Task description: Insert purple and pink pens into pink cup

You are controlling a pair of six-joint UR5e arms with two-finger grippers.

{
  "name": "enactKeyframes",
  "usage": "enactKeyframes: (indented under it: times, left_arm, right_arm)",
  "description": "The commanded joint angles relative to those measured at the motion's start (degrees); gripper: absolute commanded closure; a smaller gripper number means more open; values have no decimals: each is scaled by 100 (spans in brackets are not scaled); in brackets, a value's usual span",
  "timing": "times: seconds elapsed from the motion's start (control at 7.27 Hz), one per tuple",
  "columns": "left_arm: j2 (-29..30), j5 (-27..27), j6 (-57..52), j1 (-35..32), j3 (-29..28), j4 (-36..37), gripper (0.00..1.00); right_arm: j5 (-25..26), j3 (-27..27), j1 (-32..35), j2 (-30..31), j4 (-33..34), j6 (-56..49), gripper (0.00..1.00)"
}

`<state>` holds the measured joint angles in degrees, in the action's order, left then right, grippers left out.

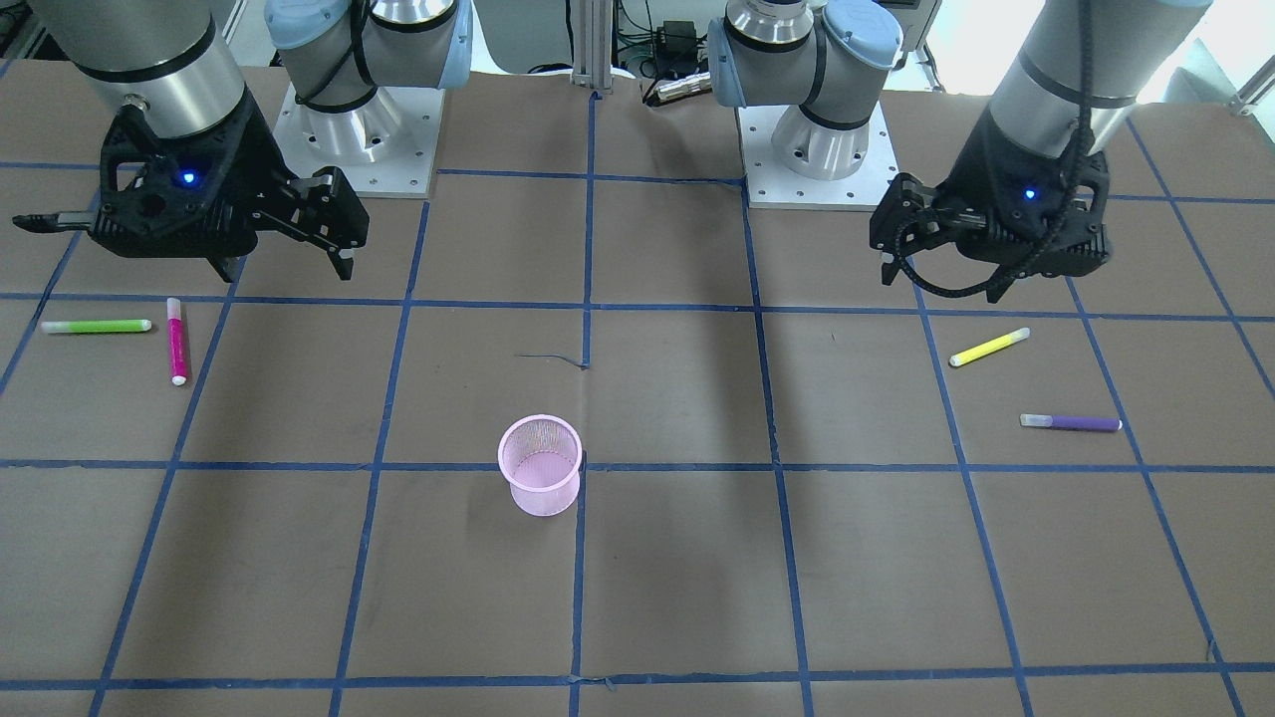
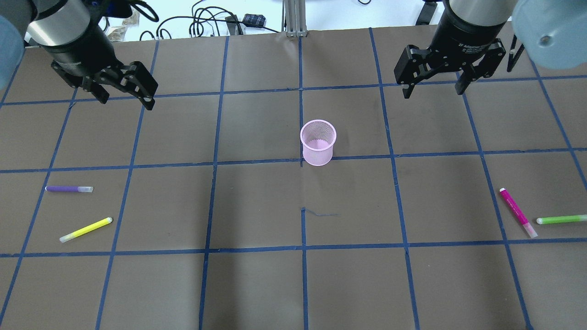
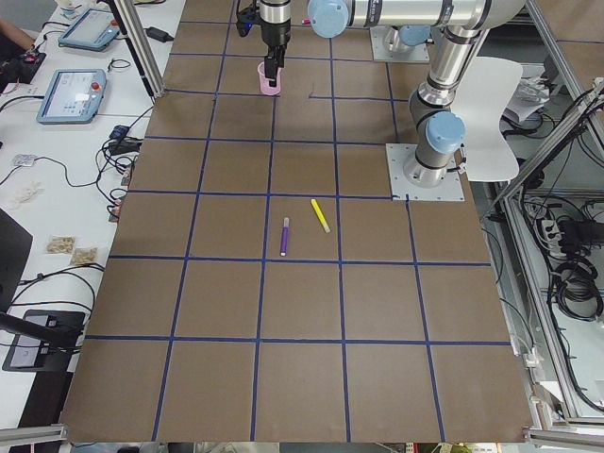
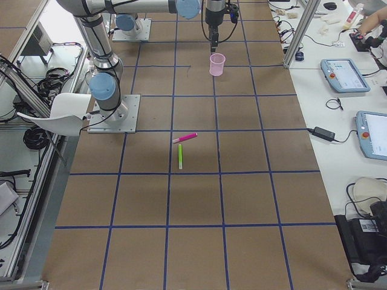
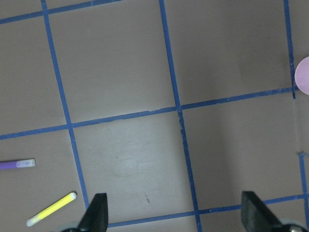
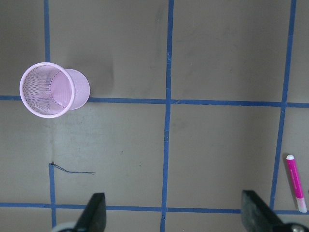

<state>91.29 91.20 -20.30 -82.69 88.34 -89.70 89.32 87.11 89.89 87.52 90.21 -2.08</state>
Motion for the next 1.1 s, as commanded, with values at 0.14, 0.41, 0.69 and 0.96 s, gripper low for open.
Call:
enactKeyframes:
  times: [0.14, 0.41, 0.69, 0.96]
  left_arm:
    - [-32, -23, -1637, 961, 192, -39, 6]
    - [107, -58, -3096, 1832, 314, -39, 6]
    - [274, -477, -4617, 2649, 595, 49, 6]
    - [686, -497, -5611, 3213, 666, 513, 6]
  right_arm:
    - [23, 139, -173, -50, 92, -90, 0]
    - [23, 900, -1003, -618, 737, -910, 0]
    - [495, 2103, -1919, -841, 2537, -3329, 0]
    - [875, 3202, -2360, -842, 3935, -4216, 0]
